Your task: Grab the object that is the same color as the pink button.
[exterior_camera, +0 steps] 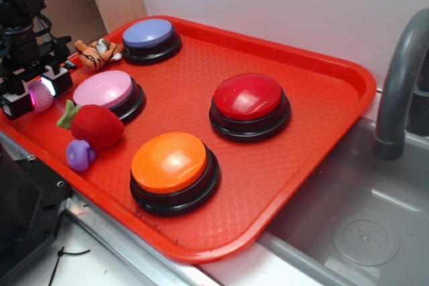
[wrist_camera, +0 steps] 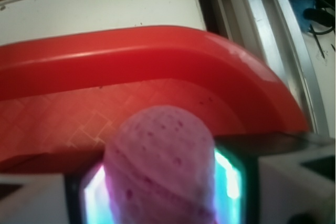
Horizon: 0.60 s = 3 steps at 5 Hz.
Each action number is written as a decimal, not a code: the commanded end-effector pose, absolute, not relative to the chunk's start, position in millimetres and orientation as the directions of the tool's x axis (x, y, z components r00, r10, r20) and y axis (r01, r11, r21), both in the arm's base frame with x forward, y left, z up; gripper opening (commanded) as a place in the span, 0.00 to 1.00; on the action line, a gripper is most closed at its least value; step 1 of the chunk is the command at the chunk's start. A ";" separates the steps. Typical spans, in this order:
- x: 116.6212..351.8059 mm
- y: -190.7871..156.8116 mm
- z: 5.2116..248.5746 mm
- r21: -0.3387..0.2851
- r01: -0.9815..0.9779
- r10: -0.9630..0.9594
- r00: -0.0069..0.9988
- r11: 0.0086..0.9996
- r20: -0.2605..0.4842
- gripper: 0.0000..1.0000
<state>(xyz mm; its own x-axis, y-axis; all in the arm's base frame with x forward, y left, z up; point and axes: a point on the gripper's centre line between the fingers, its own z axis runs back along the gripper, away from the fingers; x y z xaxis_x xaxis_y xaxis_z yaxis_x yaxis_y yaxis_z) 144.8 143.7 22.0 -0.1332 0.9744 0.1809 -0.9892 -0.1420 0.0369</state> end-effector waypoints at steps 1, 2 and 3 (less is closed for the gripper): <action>157.6 118.9 78.0 -0.009 -0.977 0.967 0.212 0.215 0.141 0.00; 165.4 95.2 111.3 -0.039 -0.893 0.894 0.447 0.448 0.040 0.00; 175.0 60.3 148.5 -0.090 -0.752 0.757 0.653 0.653 0.038 0.00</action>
